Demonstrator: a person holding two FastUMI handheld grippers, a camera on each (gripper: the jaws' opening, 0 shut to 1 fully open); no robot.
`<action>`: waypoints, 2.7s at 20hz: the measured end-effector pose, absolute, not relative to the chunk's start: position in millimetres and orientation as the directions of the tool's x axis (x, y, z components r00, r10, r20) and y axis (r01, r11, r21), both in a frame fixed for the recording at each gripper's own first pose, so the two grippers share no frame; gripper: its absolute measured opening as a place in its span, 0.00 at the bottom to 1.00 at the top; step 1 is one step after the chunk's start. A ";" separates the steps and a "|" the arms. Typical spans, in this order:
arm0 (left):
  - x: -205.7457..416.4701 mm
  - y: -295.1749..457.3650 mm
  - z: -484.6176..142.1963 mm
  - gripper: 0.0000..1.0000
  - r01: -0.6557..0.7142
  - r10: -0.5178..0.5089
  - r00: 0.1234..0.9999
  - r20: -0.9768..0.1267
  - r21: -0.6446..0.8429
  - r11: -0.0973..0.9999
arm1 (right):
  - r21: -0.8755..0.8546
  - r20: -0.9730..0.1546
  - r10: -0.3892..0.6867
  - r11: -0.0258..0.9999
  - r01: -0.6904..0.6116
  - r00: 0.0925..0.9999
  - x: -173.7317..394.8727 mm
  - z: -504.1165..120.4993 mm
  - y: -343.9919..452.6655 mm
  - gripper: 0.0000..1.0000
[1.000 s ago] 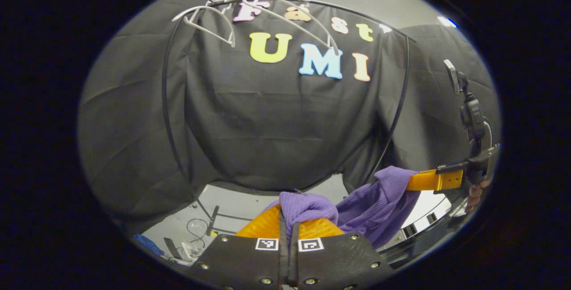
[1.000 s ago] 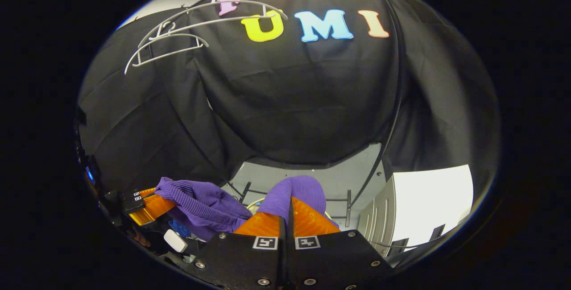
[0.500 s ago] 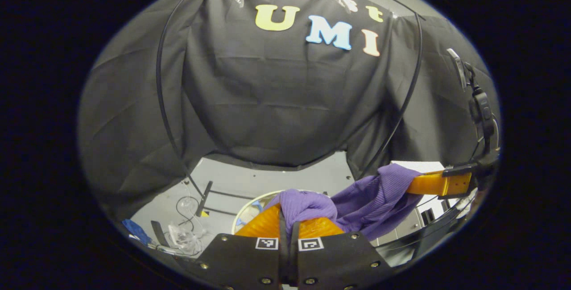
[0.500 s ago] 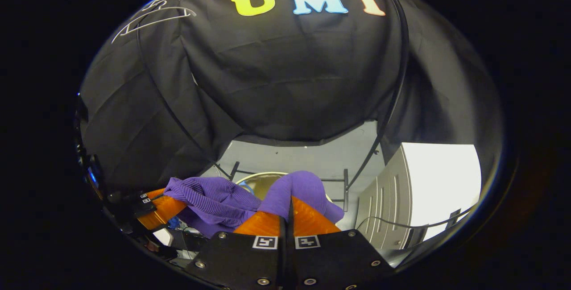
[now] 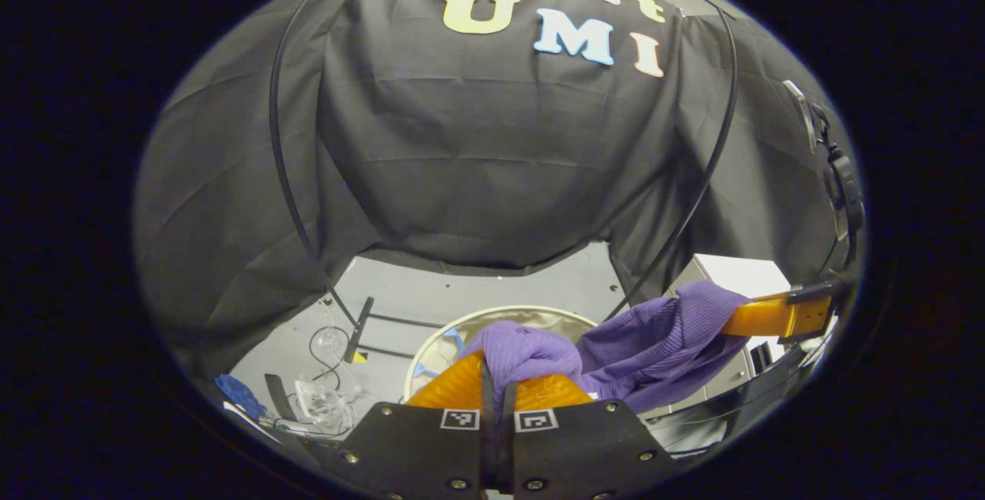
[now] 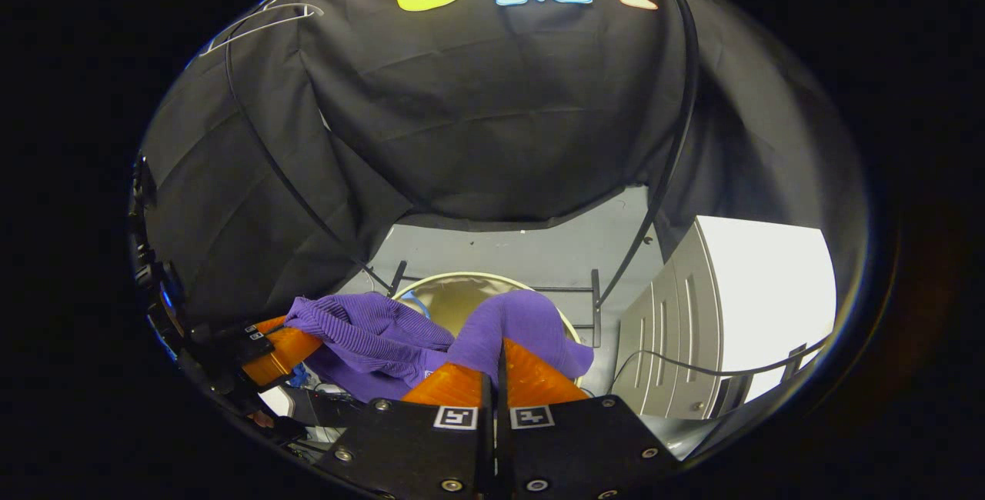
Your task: Grasp the clothes on the hanger with both hands and then place them into the laundry hamper below.
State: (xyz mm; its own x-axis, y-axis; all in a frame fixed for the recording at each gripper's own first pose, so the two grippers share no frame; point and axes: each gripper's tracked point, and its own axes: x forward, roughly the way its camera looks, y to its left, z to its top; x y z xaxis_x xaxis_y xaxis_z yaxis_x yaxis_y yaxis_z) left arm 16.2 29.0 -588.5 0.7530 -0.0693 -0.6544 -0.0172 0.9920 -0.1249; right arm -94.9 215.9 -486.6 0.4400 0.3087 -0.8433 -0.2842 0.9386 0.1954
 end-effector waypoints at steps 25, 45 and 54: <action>-1.4 103.3 -272.2 0.99 -0.225 0.207 0.894 -0.397 0.002 0.974 | 0.072 -0.490 0.223 0.974 -0.216 0.843 1.5 -222.4 97.1 0.95; -57.5 98.7 -24.7 0.88 -0.105 0.115 0.990 0.080 -0.124 0.987 | -0.035 -0.089 0.042 0.998 -0.045 0.995 51.6 -38.4 17.6 0.95; -87.0 83.5 -28.2 0.99 -0.082 0.093 0.991 0.091 -0.118 0.990 | -0.017 -0.089 0.101 0.995 -0.103 0.991 51.5 -25.2 41.8 0.92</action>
